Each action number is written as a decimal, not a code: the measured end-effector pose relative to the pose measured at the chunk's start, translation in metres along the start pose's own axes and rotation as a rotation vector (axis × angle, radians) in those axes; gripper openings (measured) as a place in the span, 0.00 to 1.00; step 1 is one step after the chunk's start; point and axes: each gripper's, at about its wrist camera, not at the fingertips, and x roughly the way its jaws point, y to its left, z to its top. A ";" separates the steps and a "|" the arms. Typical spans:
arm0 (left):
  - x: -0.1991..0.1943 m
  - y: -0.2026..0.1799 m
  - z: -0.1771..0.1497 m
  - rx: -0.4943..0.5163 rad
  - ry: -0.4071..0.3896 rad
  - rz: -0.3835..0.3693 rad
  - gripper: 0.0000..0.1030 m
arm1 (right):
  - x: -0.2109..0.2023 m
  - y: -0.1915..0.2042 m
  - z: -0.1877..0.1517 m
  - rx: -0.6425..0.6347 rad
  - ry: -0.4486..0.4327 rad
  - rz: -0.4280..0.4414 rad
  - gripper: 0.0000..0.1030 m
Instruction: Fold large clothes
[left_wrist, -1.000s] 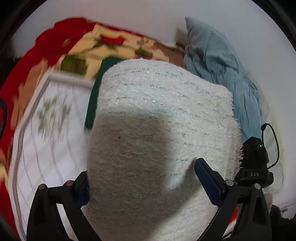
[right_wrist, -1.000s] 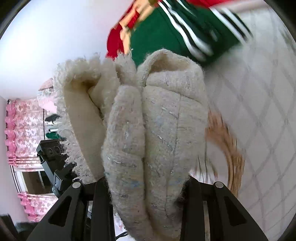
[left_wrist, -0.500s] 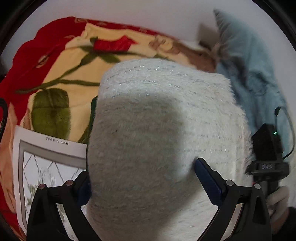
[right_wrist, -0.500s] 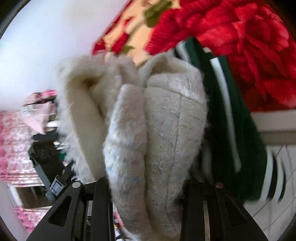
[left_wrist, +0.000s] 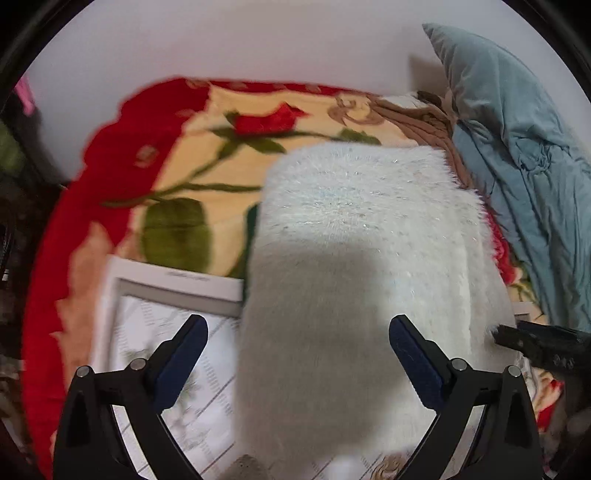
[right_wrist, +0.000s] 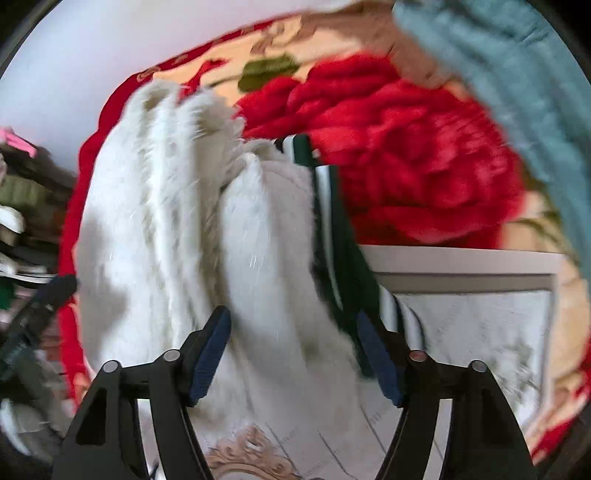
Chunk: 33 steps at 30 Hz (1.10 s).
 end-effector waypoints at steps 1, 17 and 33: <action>-0.011 -0.001 -0.004 0.000 -0.013 0.011 0.97 | -0.011 -0.007 -0.018 -0.006 -0.025 -0.025 0.91; -0.251 -0.038 -0.068 0.008 -0.136 0.094 0.97 | -0.279 0.043 -0.193 -0.047 -0.275 -0.242 1.00; -0.463 -0.057 -0.114 -0.010 -0.282 0.104 0.97 | -0.550 0.092 -0.330 -0.117 -0.555 -0.318 1.00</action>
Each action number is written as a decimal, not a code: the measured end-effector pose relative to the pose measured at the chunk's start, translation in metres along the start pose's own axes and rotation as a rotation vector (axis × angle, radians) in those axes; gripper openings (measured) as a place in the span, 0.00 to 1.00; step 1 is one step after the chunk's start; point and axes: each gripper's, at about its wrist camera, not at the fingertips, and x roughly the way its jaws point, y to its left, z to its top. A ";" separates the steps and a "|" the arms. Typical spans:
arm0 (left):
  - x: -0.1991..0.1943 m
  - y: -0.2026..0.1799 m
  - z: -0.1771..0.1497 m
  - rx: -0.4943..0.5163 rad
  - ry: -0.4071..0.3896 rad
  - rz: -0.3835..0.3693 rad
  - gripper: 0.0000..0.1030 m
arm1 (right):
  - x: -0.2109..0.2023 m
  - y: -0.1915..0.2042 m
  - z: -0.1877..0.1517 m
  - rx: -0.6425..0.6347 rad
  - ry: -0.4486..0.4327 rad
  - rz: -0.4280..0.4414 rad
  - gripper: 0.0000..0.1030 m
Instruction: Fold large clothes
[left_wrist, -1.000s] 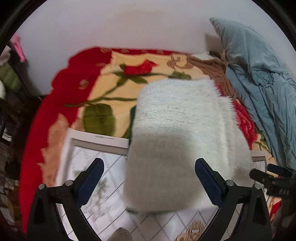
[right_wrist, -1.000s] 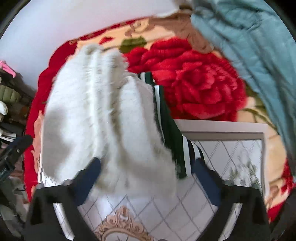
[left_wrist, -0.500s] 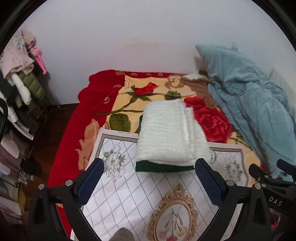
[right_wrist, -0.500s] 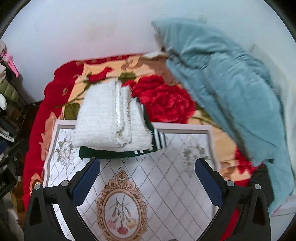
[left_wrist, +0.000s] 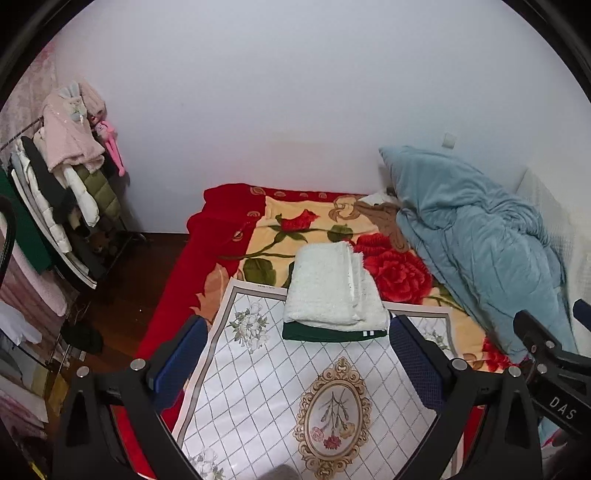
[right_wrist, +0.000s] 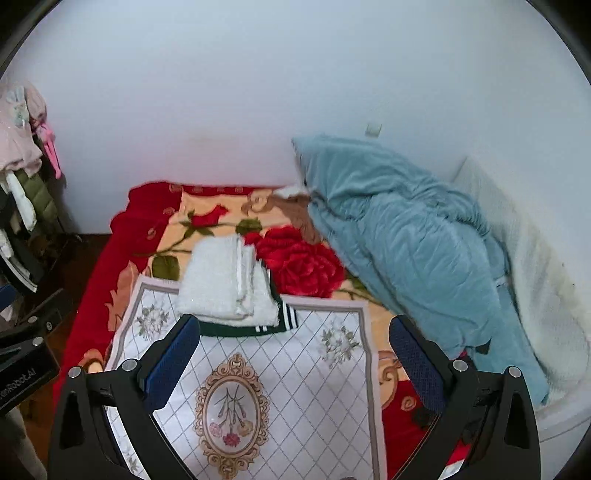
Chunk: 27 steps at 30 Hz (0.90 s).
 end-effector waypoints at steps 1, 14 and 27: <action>-0.007 0.001 -0.001 -0.001 -0.003 -0.001 0.97 | -0.013 -0.002 0.001 0.002 -0.012 0.001 1.00; -0.065 0.002 -0.005 0.003 -0.008 0.004 0.97 | -0.105 -0.015 0.001 0.008 -0.053 0.035 1.00; -0.094 0.006 -0.010 -0.009 -0.064 0.005 0.97 | -0.132 -0.024 0.002 0.013 -0.077 0.043 1.00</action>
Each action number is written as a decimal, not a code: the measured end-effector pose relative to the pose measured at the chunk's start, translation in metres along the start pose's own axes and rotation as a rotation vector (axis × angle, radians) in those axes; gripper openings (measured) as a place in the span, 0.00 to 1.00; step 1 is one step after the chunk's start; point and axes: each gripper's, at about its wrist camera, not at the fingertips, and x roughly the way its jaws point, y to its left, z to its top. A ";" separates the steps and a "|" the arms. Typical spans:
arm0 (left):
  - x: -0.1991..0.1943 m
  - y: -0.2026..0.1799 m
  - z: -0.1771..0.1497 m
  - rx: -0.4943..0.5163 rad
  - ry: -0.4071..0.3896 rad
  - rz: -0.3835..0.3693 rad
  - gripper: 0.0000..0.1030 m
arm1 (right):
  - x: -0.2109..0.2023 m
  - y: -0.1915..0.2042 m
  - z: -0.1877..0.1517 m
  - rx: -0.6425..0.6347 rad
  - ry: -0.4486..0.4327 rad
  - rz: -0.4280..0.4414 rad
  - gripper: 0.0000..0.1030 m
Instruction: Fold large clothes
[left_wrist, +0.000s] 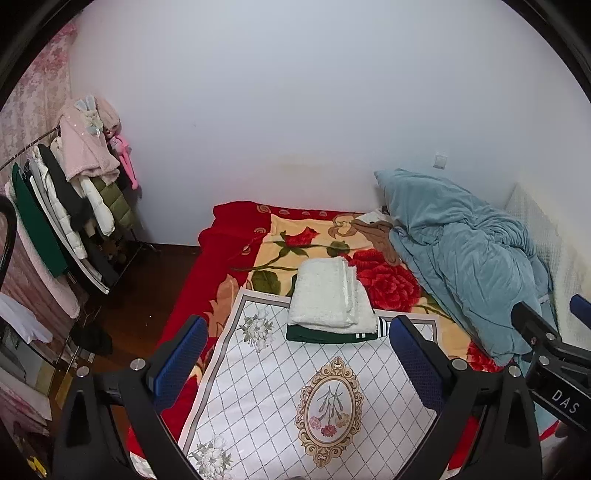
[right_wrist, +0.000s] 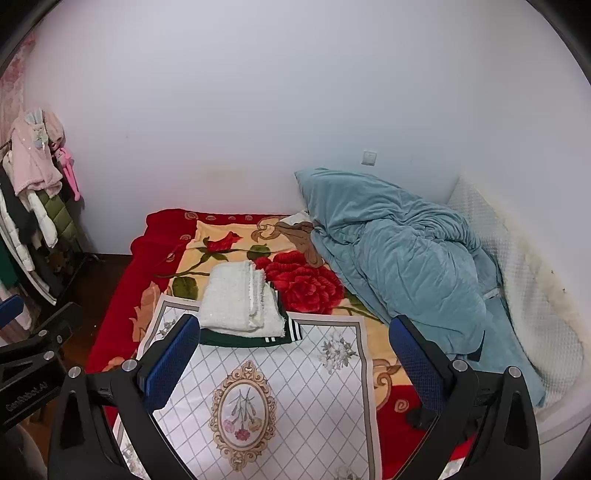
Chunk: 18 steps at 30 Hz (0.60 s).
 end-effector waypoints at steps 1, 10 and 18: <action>-0.001 0.000 0.000 0.001 -0.001 0.002 0.97 | -0.001 -0.001 -0.001 0.002 0.001 0.002 1.00; -0.006 0.000 0.000 -0.001 0.001 0.004 0.97 | -0.004 -0.003 0.001 0.002 -0.001 0.005 1.00; -0.011 -0.003 -0.001 0.004 -0.003 0.002 0.97 | -0.005 -0.005 0.006 -0.007 0.001 0.014 1.00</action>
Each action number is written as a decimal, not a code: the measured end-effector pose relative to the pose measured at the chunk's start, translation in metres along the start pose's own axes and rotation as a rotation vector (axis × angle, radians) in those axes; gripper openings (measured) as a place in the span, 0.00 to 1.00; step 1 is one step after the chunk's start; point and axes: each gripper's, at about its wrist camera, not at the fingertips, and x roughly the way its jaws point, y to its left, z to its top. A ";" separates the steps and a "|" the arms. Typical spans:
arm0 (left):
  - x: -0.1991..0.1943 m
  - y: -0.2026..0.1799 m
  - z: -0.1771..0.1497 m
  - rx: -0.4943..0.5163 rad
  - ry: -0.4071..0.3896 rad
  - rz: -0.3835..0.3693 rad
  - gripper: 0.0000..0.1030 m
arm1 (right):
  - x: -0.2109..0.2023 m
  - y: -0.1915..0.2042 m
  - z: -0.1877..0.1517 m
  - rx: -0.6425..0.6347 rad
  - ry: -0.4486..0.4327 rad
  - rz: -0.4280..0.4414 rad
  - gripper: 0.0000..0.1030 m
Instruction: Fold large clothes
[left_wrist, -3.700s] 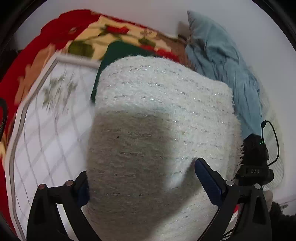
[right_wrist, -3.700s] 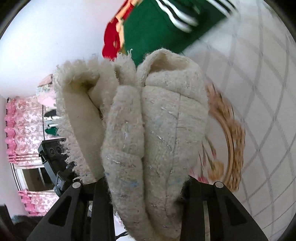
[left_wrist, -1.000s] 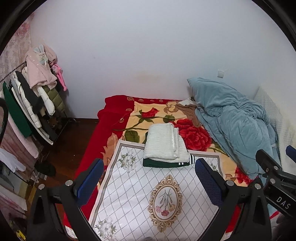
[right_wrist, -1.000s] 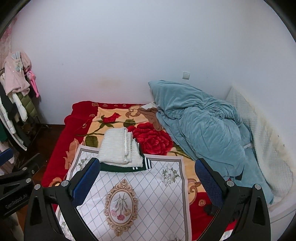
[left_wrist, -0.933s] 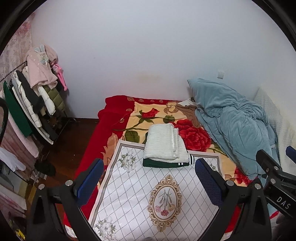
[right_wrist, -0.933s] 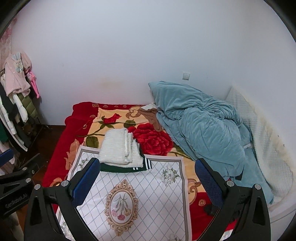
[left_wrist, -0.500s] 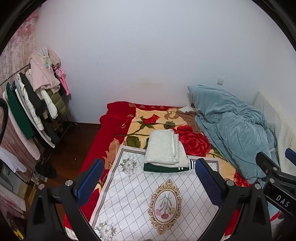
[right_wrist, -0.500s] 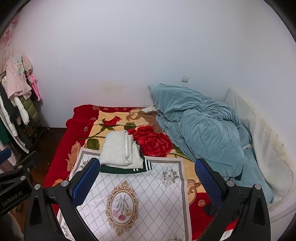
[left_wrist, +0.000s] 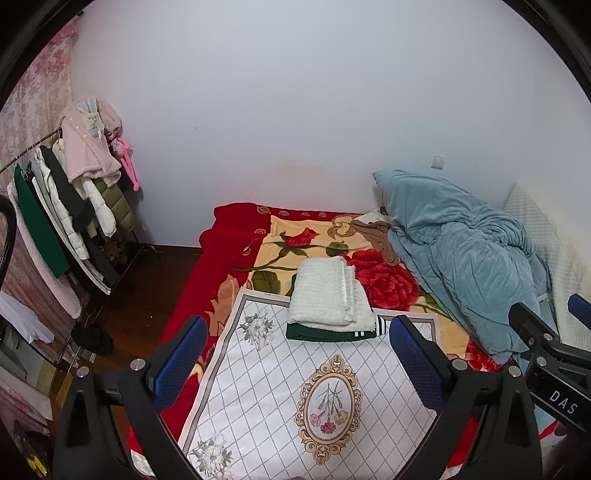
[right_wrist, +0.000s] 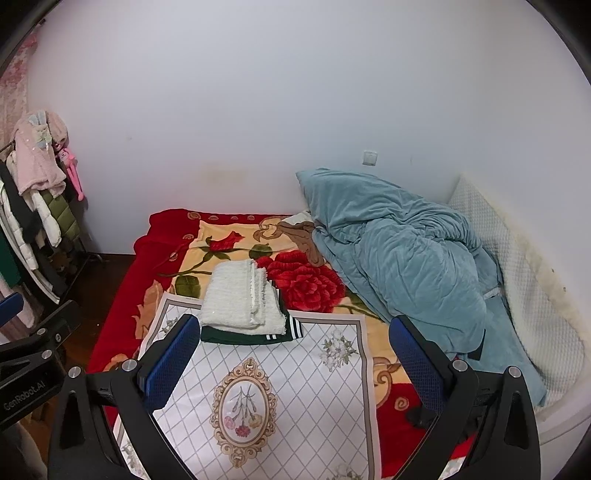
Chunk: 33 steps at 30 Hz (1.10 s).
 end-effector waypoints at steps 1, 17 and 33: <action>0.000 0.000 0.000 -0.001 0.000 0.001 0.97 | 0.000 0.000 0.000 0.002 -0.001 0.000 1.00; -0.014 -0.001 -0.007 -0.002 -0.005 -0.009 0.97 | -0.012 0.001 -0.010 -0.001 -0.001 0.016 1.00; -0.019 -0.001 -0.013 0.000 -0.003 -0.007 0.97 | -0.022 -0.002 -0.028 0.012 0.004 0.021 1.00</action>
